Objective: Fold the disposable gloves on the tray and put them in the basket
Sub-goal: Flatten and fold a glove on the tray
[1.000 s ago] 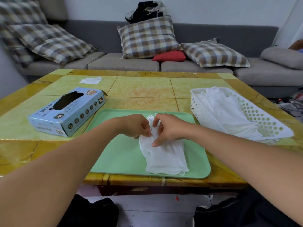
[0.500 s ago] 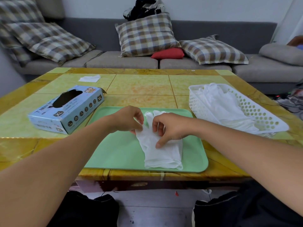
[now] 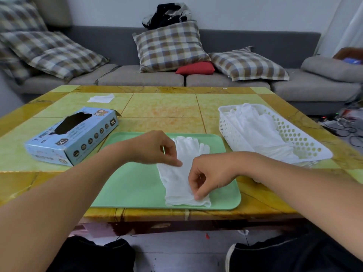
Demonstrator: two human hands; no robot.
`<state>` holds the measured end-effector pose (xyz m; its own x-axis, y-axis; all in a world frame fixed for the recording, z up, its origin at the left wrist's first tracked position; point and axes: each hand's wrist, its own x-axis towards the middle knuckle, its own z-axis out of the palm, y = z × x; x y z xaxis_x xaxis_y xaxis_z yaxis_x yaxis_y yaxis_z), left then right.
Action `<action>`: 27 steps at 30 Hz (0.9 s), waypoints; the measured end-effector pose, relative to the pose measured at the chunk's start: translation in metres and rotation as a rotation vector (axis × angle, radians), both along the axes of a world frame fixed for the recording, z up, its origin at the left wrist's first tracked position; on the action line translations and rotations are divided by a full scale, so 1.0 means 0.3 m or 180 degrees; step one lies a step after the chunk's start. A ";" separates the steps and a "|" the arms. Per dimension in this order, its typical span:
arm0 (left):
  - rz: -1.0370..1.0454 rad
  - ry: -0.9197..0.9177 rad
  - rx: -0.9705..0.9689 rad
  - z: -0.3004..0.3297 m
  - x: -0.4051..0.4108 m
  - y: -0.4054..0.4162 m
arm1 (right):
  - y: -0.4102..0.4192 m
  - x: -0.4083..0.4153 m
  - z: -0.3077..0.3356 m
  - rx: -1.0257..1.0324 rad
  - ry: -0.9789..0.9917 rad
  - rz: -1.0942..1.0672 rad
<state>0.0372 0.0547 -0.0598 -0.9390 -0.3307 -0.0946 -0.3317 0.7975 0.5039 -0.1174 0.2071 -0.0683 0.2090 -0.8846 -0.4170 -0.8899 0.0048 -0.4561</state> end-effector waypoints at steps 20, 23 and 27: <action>-0.0831 -0.1579 0.0194 -0.006 -0.008 0.090 | 0.060 -0.020 -0.080 -0.0687 0.0060 0.0015; -0.0839 -0.1517 0.0438 0.018 0.003 0.066 | 0.040 -0.038 -0.049 -0.0773 -0.0525 -0.0429; -0.0612 -0.0299 0.1317 0.064 0.033 0.025 | 0.004 -0.083 0.048 -0.0921 -0.2672 -0.1680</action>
